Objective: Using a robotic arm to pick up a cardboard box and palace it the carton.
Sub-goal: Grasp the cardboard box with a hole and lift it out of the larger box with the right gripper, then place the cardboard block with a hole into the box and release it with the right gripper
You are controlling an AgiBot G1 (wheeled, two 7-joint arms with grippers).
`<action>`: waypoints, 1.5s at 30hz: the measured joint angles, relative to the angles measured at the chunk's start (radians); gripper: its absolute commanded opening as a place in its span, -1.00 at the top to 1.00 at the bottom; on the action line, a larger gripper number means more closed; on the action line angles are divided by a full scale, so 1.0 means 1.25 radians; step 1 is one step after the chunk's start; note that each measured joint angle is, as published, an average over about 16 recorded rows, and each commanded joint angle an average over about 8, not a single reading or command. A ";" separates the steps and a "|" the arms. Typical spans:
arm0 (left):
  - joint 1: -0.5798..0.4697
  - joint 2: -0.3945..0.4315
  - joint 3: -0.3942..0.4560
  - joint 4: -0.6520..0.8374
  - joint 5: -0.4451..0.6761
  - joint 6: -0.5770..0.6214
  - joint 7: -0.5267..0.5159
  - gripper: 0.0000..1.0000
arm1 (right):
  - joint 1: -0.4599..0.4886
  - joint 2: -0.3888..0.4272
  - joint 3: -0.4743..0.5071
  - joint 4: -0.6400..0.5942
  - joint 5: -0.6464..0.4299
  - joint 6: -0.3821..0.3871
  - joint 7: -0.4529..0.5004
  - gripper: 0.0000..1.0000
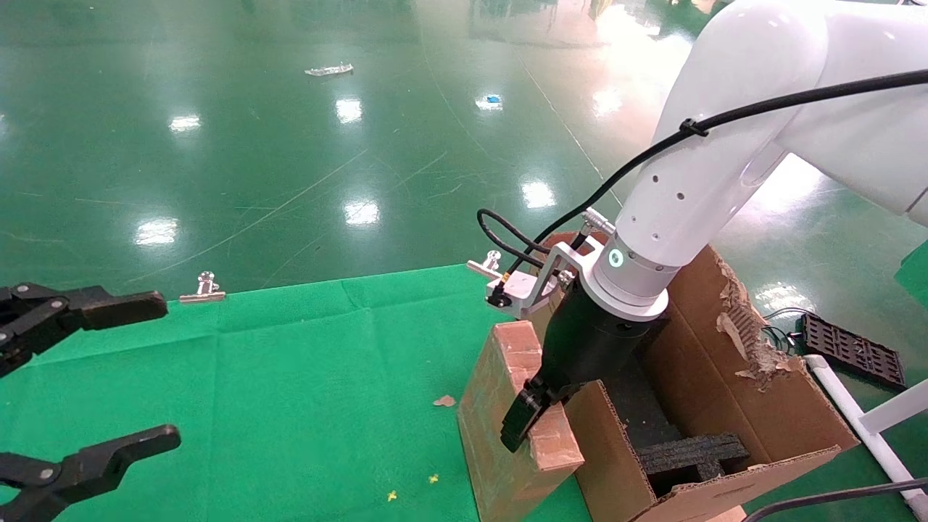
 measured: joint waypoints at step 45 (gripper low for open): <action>-0.001 -0.001 0.002 0.000 -0.002 -0.001 0.001 -0.81 | 0.216 0.253 0.042 -0.350 -0.197 0.038 -0.287 1.00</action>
